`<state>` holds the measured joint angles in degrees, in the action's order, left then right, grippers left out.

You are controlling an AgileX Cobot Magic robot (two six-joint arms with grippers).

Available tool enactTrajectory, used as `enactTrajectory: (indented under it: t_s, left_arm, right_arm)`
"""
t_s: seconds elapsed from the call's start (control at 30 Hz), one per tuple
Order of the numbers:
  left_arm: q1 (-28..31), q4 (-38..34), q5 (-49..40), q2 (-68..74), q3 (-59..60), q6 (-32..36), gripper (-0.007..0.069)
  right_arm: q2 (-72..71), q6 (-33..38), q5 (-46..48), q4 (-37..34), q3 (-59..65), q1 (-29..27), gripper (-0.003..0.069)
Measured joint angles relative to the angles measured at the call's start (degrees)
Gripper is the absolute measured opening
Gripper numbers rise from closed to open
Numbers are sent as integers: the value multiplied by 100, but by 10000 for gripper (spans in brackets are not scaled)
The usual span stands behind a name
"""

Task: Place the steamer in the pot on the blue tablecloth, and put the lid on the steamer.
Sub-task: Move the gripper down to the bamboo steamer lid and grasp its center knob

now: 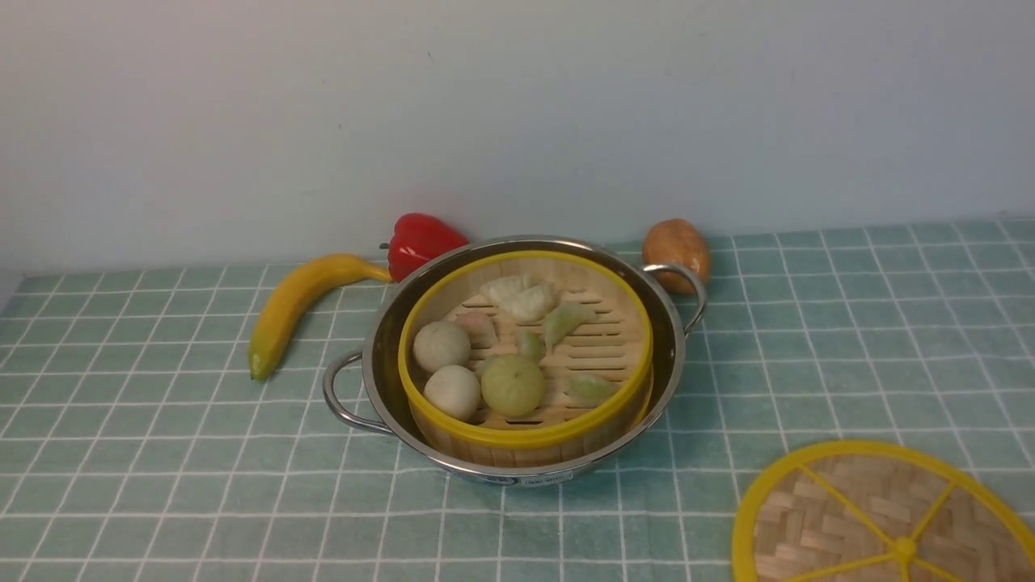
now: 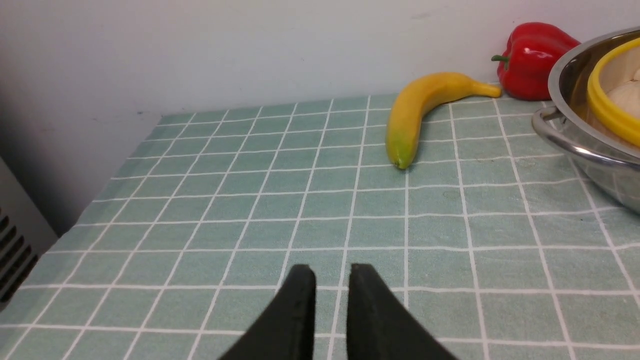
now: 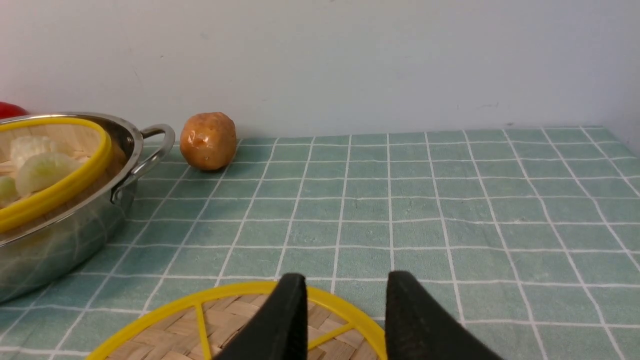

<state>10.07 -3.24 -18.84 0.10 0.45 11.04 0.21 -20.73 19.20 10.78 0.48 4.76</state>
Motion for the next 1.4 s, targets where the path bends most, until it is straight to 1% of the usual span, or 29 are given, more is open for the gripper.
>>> enactTrajectory:
  t_s: [0.1, 0.33, 0.5, 0.57, 0.63, 0.7, 0.73, 0.93, 1.03, 1.13, 1.2, 1.27, 1.3, 1.4]
  left_arm:
    - [0, 0, 0, 0, 0, 0, 96]
    - [0, 0, 0, 0, 0, 0, 126]
    - [0, 0, 0, 0, 0, 0, 137]
    - [0, 0, 0, 0, 0, 0, 139]
    - [0, 0, 0, 0, 0, -7, 147]
    - [0, 0, 0, -2, 0, -7, 149]
    - [0, 0, 0, -2, 0, -7, 149]
    - [0, 17, 0, -2, 0, -7, 161]
    - [0, 16, -4, -2, 0, -7, 169]
    - [0, 16, -17, -2, 0, -7, 170]
    - [0, 16, -17, -2, 0, -7, 174]
    - [0, 16, -17, -2, 0, -7, 181]
    - [0, 16, -17, -2, 0, -7, 181]
    - [0, 16, -17, -2, 0, -7, 191]
  right_arm:
    - [0, 0, 0, 0, 0, 0, 243]
    - [0, 0, -5, 0, 0, 0, 243]
    - [0, -11, -586, -7, -27, 0, 243]
    - [-2, -134, -636, -101, -291, 0, 243]
    - [-6, -210, -492, -362, -864, 0, 243]
    - [66, -147, -139, -582, -1431, 0, 243]
    - [175, -26, 283, -682, -1787, 0, 243]
    - [1007, 949, 2133, -985, -3378, 0, 243]
    - [1255, 1025, 2304, -1140, -3728, 0, 243]
    - [1583, 984, 2296, -1637, -4008, 0, 243]
    - [1685, 977, 2372, -1838, -4064, 0, 243]
    - [1920, 1098, 2669, -2198, -4171, 0, 243]
    - [2117, 1272, 3003, -2341, -4237, 0, 243]
    - [2804, 2232, 4075, -2433, -4378, 0, 243]
